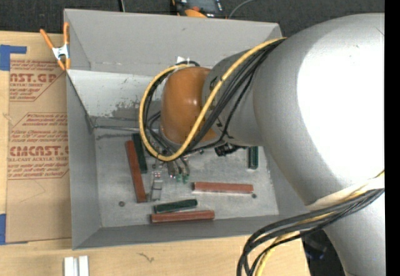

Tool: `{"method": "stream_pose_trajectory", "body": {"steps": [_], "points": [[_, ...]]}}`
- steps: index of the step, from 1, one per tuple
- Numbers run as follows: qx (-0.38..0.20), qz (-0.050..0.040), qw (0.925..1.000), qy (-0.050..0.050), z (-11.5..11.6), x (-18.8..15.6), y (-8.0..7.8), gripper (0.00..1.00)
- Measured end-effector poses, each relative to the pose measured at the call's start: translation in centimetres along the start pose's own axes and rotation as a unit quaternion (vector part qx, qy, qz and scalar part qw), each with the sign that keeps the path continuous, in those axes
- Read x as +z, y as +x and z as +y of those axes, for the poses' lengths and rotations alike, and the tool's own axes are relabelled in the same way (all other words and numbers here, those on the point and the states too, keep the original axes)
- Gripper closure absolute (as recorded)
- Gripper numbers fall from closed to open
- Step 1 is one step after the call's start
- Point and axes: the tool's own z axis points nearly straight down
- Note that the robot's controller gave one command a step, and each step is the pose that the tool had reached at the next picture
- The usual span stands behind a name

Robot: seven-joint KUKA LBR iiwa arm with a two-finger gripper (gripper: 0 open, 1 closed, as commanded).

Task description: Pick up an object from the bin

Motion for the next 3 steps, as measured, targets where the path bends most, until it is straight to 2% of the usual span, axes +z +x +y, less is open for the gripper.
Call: {"method": "stream_pose_trajectory", "body": {"steps": [1,2,3], "points": [[-0.024,-0.0015,0.9997,0.002,-3.6,-7.7,1.4,0.00],[-0.108,-0.0027,0.9941,0.002,-7.6,0.5,5.7,0.00],[-0.158,-0.0037,0.9875,0.001,-7.3,0.4,5.7,0.00]]}}
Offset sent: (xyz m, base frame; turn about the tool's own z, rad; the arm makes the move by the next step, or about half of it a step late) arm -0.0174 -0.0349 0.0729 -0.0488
